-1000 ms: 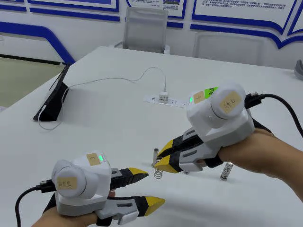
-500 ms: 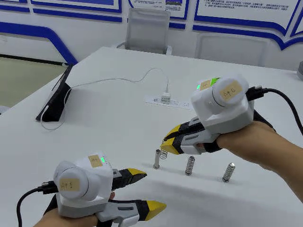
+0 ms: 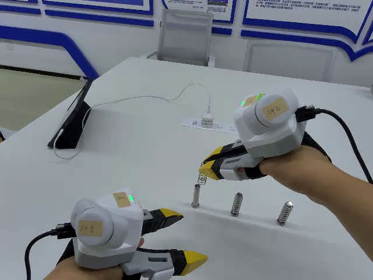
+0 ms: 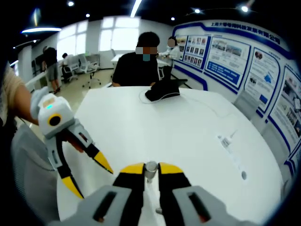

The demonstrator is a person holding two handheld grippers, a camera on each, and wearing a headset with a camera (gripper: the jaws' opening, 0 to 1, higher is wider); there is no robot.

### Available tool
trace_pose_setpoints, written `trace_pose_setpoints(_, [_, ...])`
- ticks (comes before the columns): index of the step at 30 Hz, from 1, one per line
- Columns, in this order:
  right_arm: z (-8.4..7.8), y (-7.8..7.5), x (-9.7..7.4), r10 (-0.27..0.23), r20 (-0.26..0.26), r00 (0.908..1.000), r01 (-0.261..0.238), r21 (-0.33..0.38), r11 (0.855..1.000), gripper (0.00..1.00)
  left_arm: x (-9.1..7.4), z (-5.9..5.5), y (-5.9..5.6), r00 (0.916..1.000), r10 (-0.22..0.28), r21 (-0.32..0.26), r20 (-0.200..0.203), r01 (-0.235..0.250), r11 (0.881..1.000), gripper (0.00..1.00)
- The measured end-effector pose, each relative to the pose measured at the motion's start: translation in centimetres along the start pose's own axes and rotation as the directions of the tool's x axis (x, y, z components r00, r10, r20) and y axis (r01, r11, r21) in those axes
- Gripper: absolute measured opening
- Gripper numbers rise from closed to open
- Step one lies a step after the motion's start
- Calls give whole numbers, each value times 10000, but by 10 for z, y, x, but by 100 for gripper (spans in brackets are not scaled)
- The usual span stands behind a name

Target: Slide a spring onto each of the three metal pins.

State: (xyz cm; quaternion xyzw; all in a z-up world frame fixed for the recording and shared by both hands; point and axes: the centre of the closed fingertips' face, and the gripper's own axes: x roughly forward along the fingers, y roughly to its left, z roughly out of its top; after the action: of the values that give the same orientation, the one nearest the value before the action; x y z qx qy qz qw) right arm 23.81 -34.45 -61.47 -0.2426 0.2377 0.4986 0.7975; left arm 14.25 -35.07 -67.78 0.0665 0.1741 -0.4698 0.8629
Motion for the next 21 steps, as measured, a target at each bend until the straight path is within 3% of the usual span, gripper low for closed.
trace_pose_setpoints(21, [-14,-5,20,92,-258,9996,-81,426,9991,12,-1,-4,3,10000,72,-165,-43,-73,9998,51])
